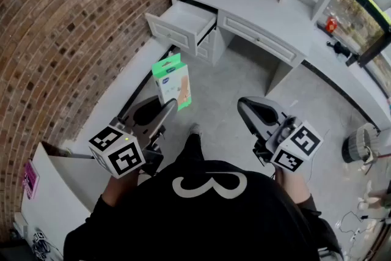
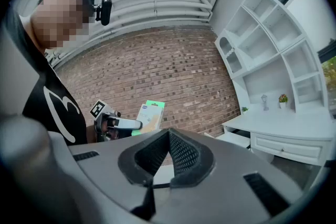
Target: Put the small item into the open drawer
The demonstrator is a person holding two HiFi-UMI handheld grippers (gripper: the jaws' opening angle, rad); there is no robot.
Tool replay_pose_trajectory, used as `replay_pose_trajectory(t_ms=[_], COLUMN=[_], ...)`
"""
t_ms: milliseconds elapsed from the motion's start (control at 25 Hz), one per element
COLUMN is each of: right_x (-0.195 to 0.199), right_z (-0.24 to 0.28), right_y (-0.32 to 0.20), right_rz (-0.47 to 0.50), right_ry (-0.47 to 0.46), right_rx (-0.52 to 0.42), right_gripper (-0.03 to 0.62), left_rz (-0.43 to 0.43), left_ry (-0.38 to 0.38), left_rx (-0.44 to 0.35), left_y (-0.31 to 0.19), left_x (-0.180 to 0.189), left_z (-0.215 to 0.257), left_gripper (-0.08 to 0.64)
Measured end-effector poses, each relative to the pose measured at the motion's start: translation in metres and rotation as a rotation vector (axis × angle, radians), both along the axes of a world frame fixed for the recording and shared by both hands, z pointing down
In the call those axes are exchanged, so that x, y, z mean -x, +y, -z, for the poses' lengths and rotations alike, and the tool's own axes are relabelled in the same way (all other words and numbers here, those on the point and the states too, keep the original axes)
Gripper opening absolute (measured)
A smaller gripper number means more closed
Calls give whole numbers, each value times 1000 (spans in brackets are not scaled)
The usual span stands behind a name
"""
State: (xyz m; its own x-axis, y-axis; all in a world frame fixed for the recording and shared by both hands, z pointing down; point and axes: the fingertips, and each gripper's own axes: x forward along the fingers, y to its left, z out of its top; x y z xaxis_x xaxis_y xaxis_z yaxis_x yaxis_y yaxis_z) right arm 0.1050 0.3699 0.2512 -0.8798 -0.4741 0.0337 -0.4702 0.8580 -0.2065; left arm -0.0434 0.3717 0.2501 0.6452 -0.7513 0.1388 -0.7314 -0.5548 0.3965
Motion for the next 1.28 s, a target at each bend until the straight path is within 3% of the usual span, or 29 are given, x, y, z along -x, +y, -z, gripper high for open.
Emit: replay_pose_trajectory(t_ms=[320, 640, 920, 1280], right_x=[-4, -2, 6, 24], right_z=[-7, -23, -43, -61], right_y=[-28, -75, -150, -263], right_rz=[-39, -92, -115, -129], right_ry=[-12, 26, 48, 81], right_rx=[19, 26, 90, 190], right_gripper=[9, 11, 11, 11], left_rz=[-28, -49, -56, -88], left_ry=[-46, -17, 3, 13], left_rx=[-3, 31, 72, 188], left_y=[-25, -77, -152, -274], left_x=[-7, -4, 12, 27], left_z=[-11, -32, -51, -85], left_gripper=[92, 93, 92, 94])
